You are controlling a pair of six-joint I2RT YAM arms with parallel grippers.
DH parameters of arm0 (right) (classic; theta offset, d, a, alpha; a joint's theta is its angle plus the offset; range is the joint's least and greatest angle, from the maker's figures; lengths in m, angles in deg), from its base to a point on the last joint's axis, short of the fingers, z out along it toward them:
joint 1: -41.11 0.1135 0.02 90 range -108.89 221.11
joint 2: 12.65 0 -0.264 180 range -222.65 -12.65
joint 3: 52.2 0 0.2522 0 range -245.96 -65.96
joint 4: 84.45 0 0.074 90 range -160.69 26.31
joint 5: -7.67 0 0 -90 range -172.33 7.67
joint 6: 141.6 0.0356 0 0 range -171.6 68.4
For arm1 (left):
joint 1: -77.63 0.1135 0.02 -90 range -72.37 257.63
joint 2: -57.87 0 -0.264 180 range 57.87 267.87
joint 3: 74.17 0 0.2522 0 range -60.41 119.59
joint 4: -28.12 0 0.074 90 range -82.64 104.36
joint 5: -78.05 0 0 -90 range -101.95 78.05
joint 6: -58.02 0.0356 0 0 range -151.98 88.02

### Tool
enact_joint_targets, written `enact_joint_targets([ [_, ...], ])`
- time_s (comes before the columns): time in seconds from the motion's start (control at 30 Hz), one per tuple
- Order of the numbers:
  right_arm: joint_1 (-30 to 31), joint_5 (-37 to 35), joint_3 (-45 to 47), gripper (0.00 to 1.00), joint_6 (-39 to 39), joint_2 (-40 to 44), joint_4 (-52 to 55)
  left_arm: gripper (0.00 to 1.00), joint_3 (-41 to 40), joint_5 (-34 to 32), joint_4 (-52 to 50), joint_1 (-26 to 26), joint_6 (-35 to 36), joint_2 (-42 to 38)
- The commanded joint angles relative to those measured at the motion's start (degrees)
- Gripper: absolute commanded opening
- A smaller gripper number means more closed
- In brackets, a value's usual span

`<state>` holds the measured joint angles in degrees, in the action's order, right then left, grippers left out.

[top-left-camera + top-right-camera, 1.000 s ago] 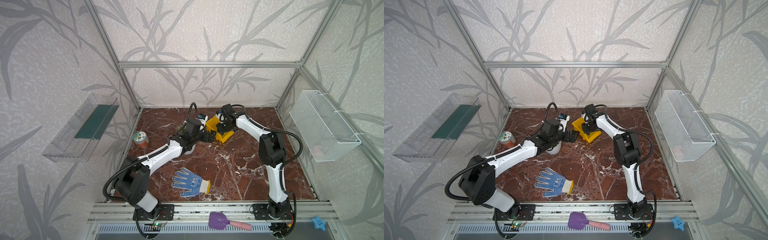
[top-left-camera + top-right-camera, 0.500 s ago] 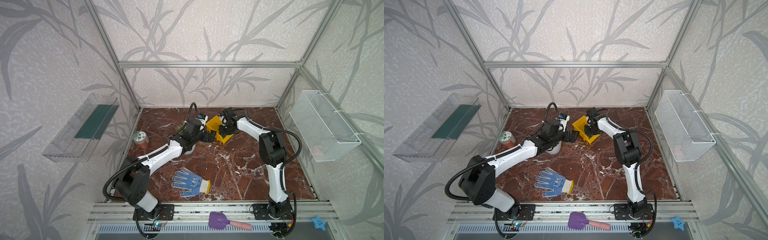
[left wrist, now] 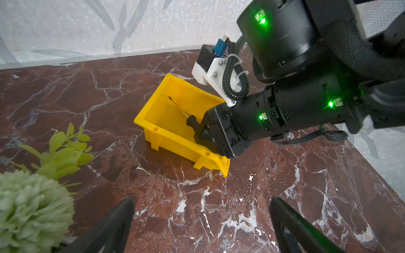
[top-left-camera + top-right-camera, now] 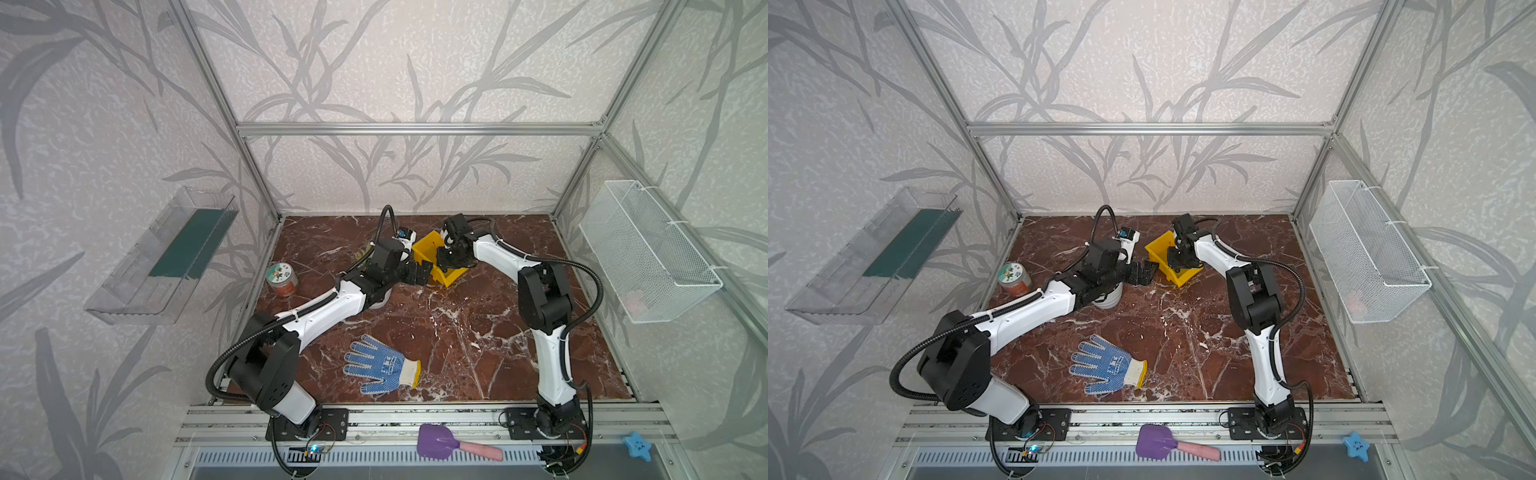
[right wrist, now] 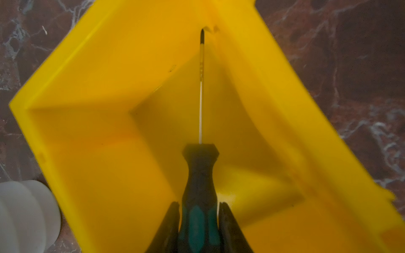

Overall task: Put the screwdriver in the bin
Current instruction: Place the screwdriver into the bin.

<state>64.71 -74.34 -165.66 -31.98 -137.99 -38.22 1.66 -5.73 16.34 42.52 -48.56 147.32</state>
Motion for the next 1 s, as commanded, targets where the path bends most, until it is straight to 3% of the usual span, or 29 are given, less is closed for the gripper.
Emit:
enact_joint_targets([
  [0.0,0.21,-0.19,0.96,0.28,0.70,0.86,-0.82,0.99,-1.15,-1.15,0.31,-0.14,-0.10,-1.79],
  [0.13,0.55,-0.31,-0.33,0.36,-0.61,1.41,-0.15,0.99,-2.40,-1.73,1.18,-0.18,-0.27,-2.82],
  [0.4,0.80,-1.58,-3.00,0.44,-1.68,5.68,2.87,0.99,-2.40,-1.85,0.42,0.73,0.14,-4.50],
  [0.7,0.80,-2.02,-0.12,0.48,-2.73,17.01,3.39,0.99,-1.49,0.46,-6.72,6.54,-4.64,-10.22],
  [0.87,0.67,-4.74,7.59,0.62,-3.91,26.42,-0.81,0.99,3.71,0.88,-15.28,8.62,-2.59,-13.35],
  [0.97,0.08,-7.74,14.50,0.78,-4.37,34.08,-4.27,0.99,4.29,-0.79,-18.07,10.18,-1.00,-16.28],
])
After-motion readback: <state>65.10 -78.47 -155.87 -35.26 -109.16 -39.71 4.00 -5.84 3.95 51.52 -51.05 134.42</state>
